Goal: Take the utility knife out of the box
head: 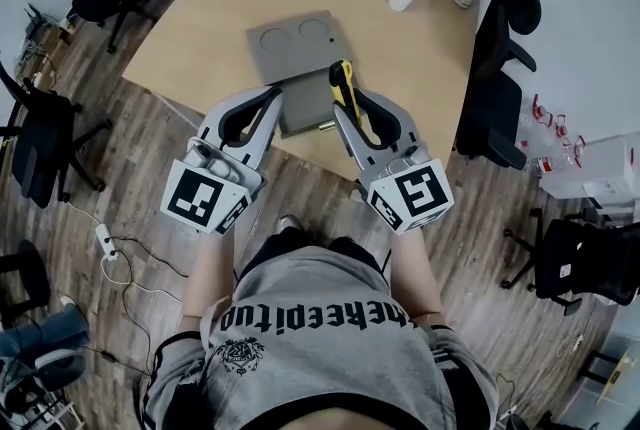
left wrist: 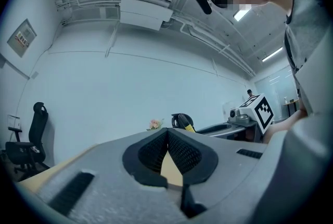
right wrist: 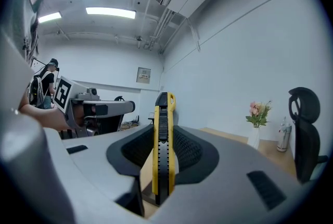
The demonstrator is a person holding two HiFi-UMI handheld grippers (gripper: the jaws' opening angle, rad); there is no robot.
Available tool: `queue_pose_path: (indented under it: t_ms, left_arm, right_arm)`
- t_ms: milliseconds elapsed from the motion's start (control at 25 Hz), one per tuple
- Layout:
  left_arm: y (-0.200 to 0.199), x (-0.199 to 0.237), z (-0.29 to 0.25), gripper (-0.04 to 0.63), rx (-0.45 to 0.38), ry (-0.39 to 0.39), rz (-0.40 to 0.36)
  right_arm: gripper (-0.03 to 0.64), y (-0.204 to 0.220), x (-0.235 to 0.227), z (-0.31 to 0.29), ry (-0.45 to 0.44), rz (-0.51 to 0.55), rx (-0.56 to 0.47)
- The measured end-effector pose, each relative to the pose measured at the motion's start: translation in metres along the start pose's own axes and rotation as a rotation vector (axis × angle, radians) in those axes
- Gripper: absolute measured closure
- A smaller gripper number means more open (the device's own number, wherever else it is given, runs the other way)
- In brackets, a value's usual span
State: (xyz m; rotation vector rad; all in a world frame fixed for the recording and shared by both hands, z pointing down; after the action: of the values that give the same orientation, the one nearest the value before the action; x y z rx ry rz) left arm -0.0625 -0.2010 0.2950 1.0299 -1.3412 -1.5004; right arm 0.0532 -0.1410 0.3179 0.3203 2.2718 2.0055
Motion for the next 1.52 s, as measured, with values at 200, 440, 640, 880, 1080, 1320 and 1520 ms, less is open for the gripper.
queue_pose_path:
  t_ms: [200,440,640,880,1080,1320,1520]
  left_arm:
    - [-0.002,-0.013,0.001,0.578,-0.008,-0.026,0.022]
    - [-0.006,-0.044,0.003,0.578,-0.003,-0.053,0.024]
    - [-0.012,-0.07,0.008,0.578,-0.004,-0.082,0.011]
    - [-0.019,-0.098,0.021,0.578,-0.006,-0.128,-0.008]
    - [-0.027,-0.118,0.031,0.578,-0.004,-0.167,-0.022]
    - [-0.034,-0.143,0.043,0.578,-0.004,-0.207,-0.04]
    - [-0.034,-0.159,0.049,0.578,-0.004,-0.237,-0.045]
  right_arm:
    - [0.499,-0.004,-0.001,0.017,-0.019,0.008,-0.003]
    - [0.499,-0.006,-0.003,0.046,-0.039,0.006,-0.016]
    - [0.499,-0.006,-0.001,0.069,-0.074,0.01,-0.029]
    - [0.499,-0.007,0.006,0.093,-0.117,0.009,-0.05]
    - [0.499,-0.011,0.01,0.109,-0.155,0.01,-0.067]
    - [0.499,-0.011,0.015,0.13,-0.185,0.008,-0.086]
    - [0.497,-0.009,0.015,0.146,-0.205,0.001,-0.097]
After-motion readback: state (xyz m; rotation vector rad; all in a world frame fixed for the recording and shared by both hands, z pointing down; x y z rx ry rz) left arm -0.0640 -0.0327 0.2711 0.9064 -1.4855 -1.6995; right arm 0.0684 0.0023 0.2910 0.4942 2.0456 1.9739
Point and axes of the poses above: the fingertips, and each gripper's own axes: z backward along the fingers, x to its left, y out of its underside, the point moved 3 cm from there along z, backward along the fingers, and after that the axes turned 3 degrees about x, right-handed, at the moved point
